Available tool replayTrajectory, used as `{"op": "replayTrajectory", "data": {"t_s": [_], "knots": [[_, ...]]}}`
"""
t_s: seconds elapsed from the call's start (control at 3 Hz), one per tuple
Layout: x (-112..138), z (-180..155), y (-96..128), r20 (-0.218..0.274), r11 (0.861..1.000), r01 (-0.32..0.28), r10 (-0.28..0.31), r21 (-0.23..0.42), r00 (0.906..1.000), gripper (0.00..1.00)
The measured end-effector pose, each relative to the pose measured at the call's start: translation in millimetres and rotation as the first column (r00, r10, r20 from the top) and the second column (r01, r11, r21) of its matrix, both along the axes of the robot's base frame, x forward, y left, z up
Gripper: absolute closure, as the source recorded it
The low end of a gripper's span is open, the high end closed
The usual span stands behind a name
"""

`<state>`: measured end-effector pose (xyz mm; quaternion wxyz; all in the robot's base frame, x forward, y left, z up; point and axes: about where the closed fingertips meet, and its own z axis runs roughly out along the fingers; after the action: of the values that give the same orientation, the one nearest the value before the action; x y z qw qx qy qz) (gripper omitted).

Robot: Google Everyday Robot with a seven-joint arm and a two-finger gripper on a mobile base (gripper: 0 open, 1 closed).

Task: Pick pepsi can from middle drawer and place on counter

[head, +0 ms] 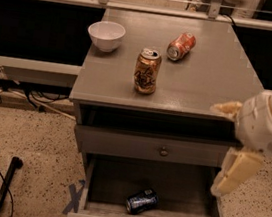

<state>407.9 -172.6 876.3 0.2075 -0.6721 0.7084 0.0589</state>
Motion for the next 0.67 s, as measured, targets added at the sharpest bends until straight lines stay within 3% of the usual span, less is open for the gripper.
{"op": "replayTrajectory", "data": {"t_s": [0.33, 0.67], "knots": [[-16.7, -21.7, -1.9, 0.020, 0.998, 0.008, -0.009, 0.066, 0.9998, 0.00], [-16.8, -21.7, -2.2, 0.020, 0.998, 0.008, -0.010, 0.066, 0.9998, 0.00]]}}
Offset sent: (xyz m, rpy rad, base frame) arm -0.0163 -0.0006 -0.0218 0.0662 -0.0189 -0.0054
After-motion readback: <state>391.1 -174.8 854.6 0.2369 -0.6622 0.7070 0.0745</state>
